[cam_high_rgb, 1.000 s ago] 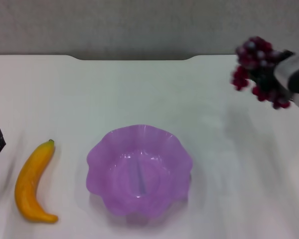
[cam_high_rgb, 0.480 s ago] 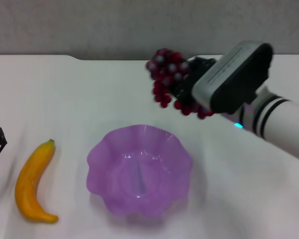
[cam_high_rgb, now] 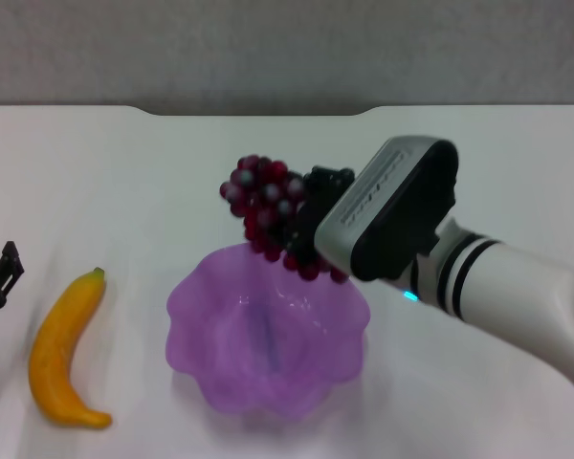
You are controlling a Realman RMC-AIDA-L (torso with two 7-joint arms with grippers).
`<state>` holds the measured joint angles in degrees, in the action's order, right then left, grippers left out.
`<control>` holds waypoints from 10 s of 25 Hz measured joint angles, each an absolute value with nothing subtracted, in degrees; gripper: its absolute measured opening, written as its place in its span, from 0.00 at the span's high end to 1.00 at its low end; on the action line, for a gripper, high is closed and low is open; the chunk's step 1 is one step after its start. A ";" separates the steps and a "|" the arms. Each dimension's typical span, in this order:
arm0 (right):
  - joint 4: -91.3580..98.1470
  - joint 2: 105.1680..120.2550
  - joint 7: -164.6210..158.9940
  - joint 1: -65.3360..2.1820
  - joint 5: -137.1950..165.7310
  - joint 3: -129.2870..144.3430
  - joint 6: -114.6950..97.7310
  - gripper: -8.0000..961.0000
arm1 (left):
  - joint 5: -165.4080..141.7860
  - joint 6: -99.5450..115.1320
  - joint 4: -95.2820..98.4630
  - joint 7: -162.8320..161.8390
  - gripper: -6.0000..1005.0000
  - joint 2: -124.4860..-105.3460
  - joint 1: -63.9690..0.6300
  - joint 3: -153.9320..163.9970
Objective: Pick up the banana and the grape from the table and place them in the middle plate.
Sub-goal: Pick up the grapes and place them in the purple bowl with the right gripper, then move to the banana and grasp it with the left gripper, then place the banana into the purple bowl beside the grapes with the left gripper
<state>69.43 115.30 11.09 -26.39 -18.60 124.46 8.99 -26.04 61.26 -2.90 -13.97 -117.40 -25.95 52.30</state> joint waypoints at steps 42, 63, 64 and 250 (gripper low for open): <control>59.43 115.40 4.04 -20.92 -20.83 132.60 -7.04 0.35 | -26.28 61.47 -2.90 -13.97 0.15 -117.51 -26.11 52.29; 57.38 114.94 3.17 -22.53 -20.09 123.32 -9.36 0.11 | -26.28 61.25 -2.90 -13.97 0.16 -117.41 -25.67 52.30; 57.42 114.93 3.89 -22.43 -20.09 122.03 -9.42 0.11 | -26.28 61.25 -2.90 -13.97 0.16 -117.38 -25.64 52.29; 29.79 115.31 20.24 -11.91 -58.80 131.46 -50.17 0.97 | -75.34 82.78 7.84 -39.32 0.54 -117.54 -31.06 48.09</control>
<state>29.79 115.31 20.24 -11.91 -58.80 131.46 -50.17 -75.34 82.78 7.84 -39.31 -117.54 -31.06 48.09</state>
